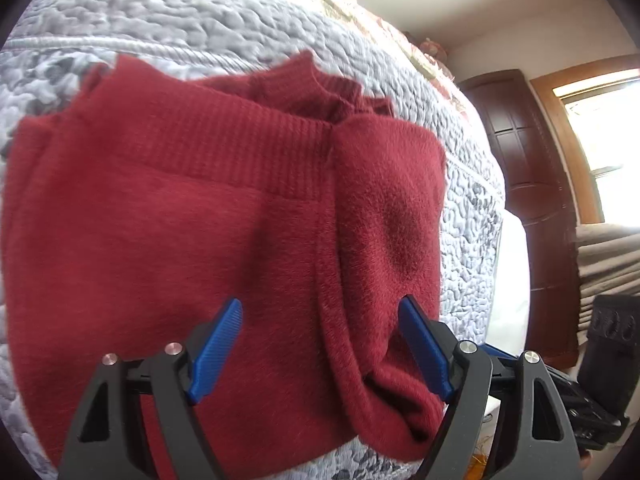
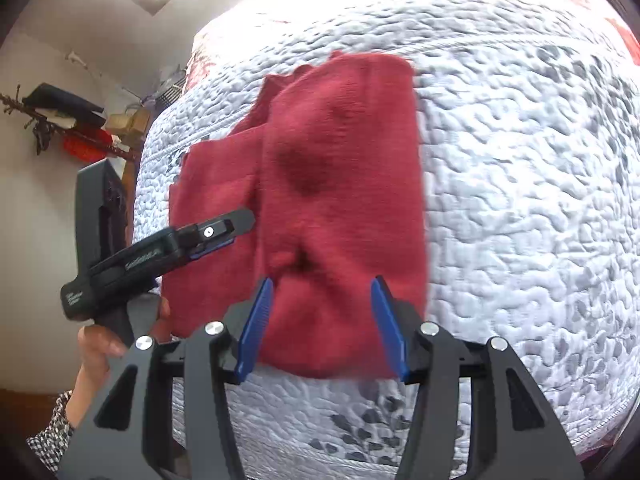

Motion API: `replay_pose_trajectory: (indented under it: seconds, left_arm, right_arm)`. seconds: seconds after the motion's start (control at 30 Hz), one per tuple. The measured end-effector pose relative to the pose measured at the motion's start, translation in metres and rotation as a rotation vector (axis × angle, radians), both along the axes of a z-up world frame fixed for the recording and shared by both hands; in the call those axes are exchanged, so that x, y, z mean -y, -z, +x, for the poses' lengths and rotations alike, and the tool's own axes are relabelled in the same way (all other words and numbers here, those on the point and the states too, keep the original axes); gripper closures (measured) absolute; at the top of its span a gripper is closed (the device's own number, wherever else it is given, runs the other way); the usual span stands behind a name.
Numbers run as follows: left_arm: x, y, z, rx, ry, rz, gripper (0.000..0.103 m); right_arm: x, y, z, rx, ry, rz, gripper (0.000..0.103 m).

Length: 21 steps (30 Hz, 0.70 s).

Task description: Fold small clothes

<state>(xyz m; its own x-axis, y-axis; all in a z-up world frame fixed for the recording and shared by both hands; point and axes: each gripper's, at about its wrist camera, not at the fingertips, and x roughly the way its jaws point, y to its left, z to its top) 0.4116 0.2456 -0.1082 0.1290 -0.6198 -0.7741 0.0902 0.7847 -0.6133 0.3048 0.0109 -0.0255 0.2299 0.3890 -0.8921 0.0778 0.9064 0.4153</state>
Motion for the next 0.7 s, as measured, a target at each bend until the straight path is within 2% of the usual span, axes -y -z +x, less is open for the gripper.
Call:
replay_pose_trajectory:
  seconds: [0.1,0.3,0.37,0.4,0.47,0.5,0.57,0.7]
  left_arm:
    - [0.022,0.010,0.003,-0.028,0.002,0.024,0.022]
    - [0.050,0.014,0.004,-0.017,-0.009,0.095,0.022]
    - [0.051,0.010,0.003,-0.006,-0.029,0.093,0.040]
    - [0.051,0.009,0.001,-0.002,-0.037,0.087,0.045]
    - [0.053,0.006,-0.002,0.004,-0.053,0.083,0.068]
    - [0.054,0.005,-0.003,0.007,-0.057,0.083,0.071]
    - [0.057,0.000,-0.006,0.025,-0.066,0.090,0.085]
    - [0.056,-0.009,-0.012,0.058,-0.097,0.064,0.088]
  right_arm:
    - [0.028,0.005,-0.009,-0.014,0.009,0.019,0.051]
    - [0.068,0.023,-0.020,-0.034,0.030,0.044,0.051]
    - [0.076,0.027,-0.021,-0.039,0.030,0.051,0.051]
    - [0.079,0.030,-0.021,-0.039,0.030,0.052,0.051]
    - [0.085,0.033,-0.022,-0.042,0.032,0.055,0.051]
    - [0.087,0.034,-0.023,-0.044,0.032,0.059,0.051]
    - [0.092,0.036,-0.025,-0.046,0.030,0.071,0.050]
    - [0.095,0.039,-0.028,-0.047,0.021,0.061,0.050]
